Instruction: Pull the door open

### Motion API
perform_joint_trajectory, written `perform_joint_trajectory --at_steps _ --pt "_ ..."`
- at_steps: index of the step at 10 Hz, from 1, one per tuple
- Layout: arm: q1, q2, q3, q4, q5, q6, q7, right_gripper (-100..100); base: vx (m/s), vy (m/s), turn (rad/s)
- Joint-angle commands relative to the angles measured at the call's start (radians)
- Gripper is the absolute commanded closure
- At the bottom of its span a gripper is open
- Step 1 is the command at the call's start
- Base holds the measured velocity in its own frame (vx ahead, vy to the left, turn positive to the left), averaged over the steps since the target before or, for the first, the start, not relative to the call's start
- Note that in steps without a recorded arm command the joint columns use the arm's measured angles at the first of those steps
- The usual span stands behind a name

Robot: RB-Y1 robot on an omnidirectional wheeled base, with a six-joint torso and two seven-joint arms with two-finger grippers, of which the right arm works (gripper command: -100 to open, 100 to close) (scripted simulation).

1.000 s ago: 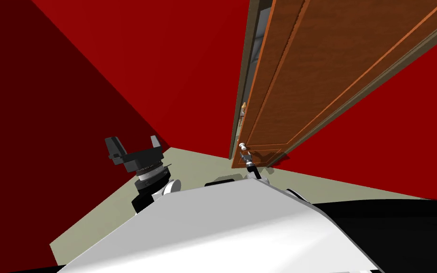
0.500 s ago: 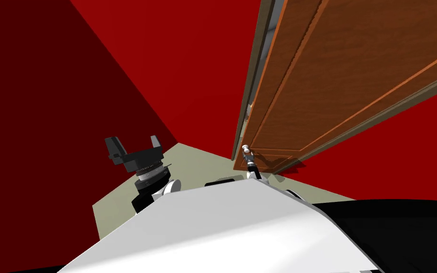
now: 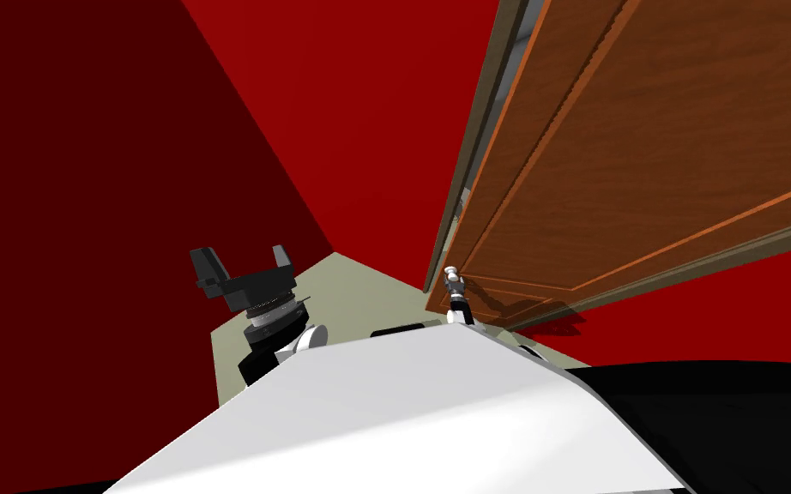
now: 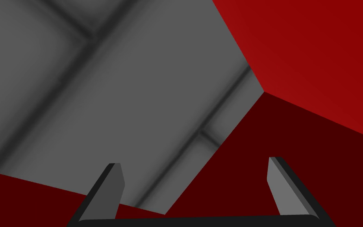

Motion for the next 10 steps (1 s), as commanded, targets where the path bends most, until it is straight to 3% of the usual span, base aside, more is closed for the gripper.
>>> perform_joint_trajectory --at_steps 1,4,5,6,10 --pt "0.016 0.005 -0.012 -0.032 -0.013 0.014 0.022 -100 -0.015 -0.047 0.055" --pt "0.020 0.018 -0.049 -0.035 -0.061 0.016 0.071 -100 -0.018 -0.046 0.236" --pt "0.021 0.017 -0.042 -0.040 -0.051 0.018 0.062 -100 -0.008 -0.025 0.061" --pt "0.021 0.017 -0.042 -0.040 -0.051 0.018 0.062 100 0.001 0.000 -0.071" --pt "0.021 0.017 -0.042 -0.040 -0.051 0.018 0.062 100 0.001 0.002 -0.004"
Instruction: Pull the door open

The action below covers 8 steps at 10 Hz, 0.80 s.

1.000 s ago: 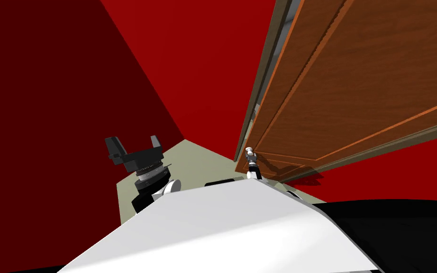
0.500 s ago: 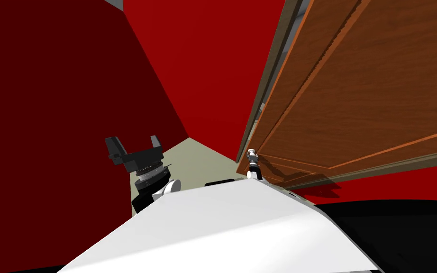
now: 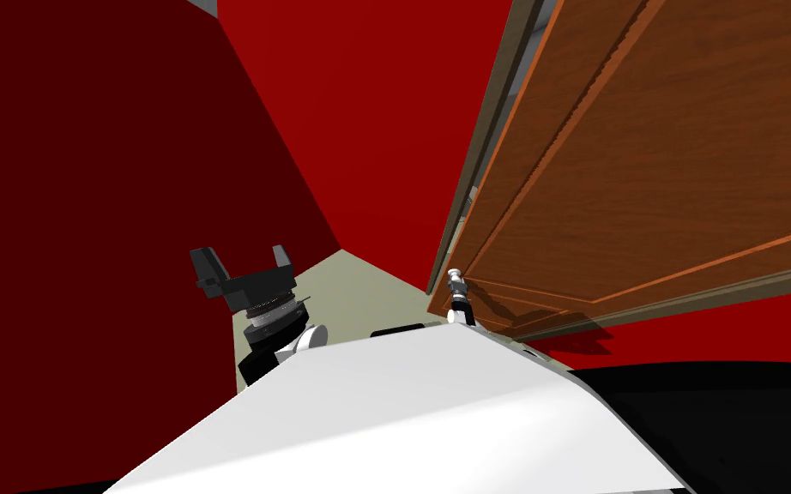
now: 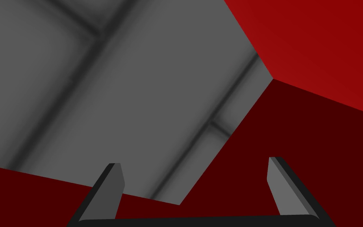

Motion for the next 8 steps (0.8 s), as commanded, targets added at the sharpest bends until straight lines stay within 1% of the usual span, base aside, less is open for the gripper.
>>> perform_joint_trajectory --at_steps 1,2,4,8 --pt "-0.001 0.003 0.002 0.000 0.001 0.001 0.000 100 0.000 0.000 0.000" --pt "0.009 -0.014 0.020 -0.005 0.008 -0.002 -0.025 100 -0.144 -0.007 0.139" --pt "0.018 -0.028 0.041 -0.010 0.016 -0.003 -0.051 100 -0.242 -0.010 0.134" --pt "0.039 -0.061 0.090 -0.023 0.035 -0.007 -0.112 100 -0.206 -0.012 0.119"
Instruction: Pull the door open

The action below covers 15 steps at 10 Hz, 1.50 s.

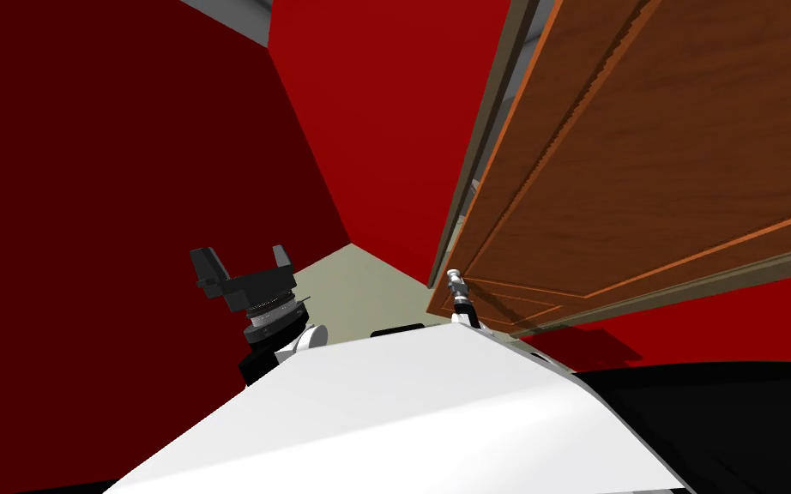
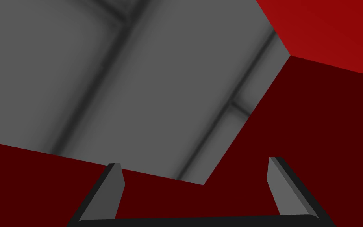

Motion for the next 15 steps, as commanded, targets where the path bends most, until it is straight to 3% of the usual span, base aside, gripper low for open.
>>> perform_joint_trajectory --at_steps 1,3,4,5,12,13,15 --pt "0.006 -0.012 0.022 -0.004 0.009 -0.003 -0.028 100 -0.204 -0.043 0.117" --pt "0.018 -0.030 0.049 -0.010 0.019 -0.005 -0.062 100 -0.236 -0.033 0.136" --pt "0.010 -0.027 0.039 -0.008 0.015 -0.005 -0.051 100 -0.110 -0.012 0.040" --pt "0.024 -0.039 0.064 -0.016 0.027 -0.010 -0.073 100 -0.166 -0.003 0.111" --pt "0.066 -0.091 0.146 -0.046 0.066 -0.039 -0.152 100 -0.229 -0.018 0.083" --pt "0.058 -0.088 0.139 -0.038 0.063 -0.039 -0.145 100 -0.111 -0.014 0.023" --pt "0.116 -0.112 0.186 -0.091 0.091 -0.063 -0.170 100 -0.128 -0.037 0.093"
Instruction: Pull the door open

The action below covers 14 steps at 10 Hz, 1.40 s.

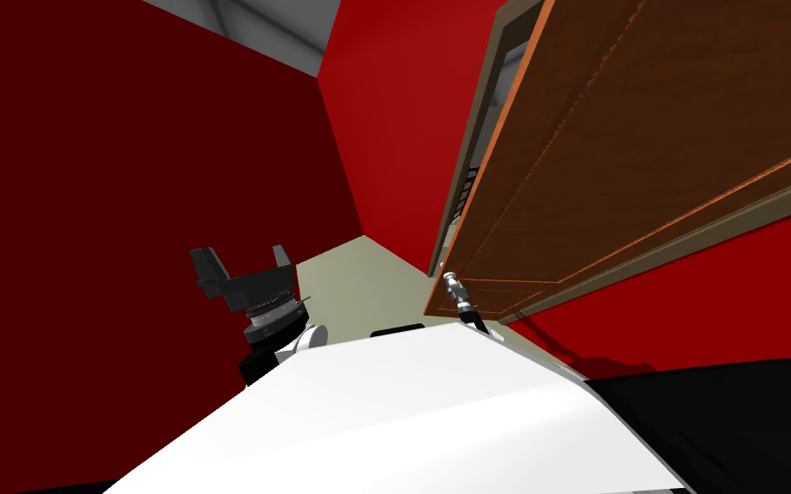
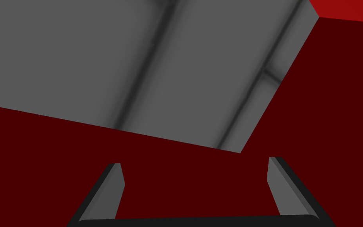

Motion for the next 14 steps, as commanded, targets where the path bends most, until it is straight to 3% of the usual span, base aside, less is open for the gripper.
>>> perform_joint_trajectory --at_steps 1,7,8,12,13,14 --pt "0.038 -0.013 0.034 -0.036 0.019 -0.019 -0.017 100 -0.194 -0.058 0.094" --pt "0.119 -0.051 0.098 -0.115 0.057 -0.055 -0.049 100 -0.162 -0.063 0.017" --pt "0.108 -0.049 0.092 -0.114 0.054 -0.048 -0.044 100 -0.080 -0.014 0.000" --pt "0.202 -0.055 0.103 -0.109 0.060 -0.145 -0.059 100 -0.022 -0.050 0.184" --pt "0.202 -0.055 0.103 -0.109 0.060 -0.145 -0.059 100 -0.021 -0.023 0.051" --pt "0.228 -0.058 0.105 -0.107 0.061 -0.172 -0.062 100 -0.025 -0.017 0.107"
